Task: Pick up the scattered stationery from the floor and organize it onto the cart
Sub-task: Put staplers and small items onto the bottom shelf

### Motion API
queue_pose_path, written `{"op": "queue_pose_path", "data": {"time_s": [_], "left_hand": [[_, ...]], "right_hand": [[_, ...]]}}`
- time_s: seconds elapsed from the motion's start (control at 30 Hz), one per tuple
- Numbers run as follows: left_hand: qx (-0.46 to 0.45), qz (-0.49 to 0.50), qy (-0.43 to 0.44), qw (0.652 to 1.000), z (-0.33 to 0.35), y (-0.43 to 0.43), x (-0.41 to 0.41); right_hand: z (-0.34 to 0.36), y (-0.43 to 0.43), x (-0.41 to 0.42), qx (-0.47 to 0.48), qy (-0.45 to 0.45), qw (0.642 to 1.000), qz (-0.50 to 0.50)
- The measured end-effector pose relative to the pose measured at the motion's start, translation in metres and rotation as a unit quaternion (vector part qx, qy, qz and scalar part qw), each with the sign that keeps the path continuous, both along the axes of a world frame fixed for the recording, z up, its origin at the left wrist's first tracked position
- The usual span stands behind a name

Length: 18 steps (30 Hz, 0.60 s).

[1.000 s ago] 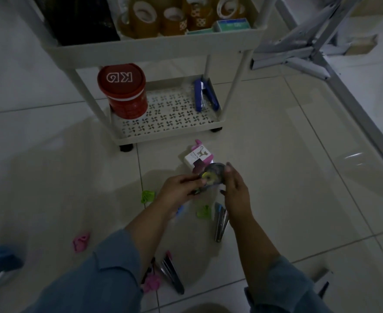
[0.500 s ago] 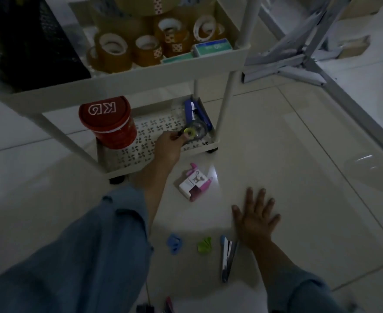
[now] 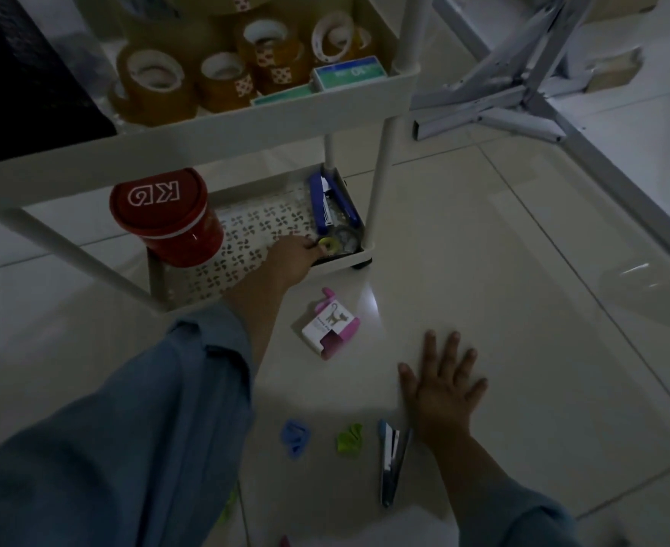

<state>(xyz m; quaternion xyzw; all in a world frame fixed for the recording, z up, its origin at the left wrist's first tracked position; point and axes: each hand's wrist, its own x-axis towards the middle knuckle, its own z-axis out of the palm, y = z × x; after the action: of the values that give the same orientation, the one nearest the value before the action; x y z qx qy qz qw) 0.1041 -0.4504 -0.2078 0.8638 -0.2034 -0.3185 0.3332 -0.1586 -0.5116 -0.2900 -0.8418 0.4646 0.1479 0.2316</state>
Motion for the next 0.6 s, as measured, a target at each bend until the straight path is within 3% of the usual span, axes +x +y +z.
{"op": "queue_pose_path", "data": {"time_s": [0.17,0.4,0.6], "left_hand": [[-0.038,0.03,-0.055,0.997,-0.005,-0.005,-0.01],[-0.026,0.032,-0.111,0.993,-0.008,-0.009,-0.02],[-0.058,0.015,-0.272,0.96,-0.009,0.002,-0.031]], "right_hand": [[0.003,-0.002,0.001,0.017,0.01,1.0,0.009],[0.002,-0.005,-0.001,0.029,-0.001,0.999,0.014],[-0.001,-0.005,-0.001,0.009,-0.008,1.0,0.01]]}}
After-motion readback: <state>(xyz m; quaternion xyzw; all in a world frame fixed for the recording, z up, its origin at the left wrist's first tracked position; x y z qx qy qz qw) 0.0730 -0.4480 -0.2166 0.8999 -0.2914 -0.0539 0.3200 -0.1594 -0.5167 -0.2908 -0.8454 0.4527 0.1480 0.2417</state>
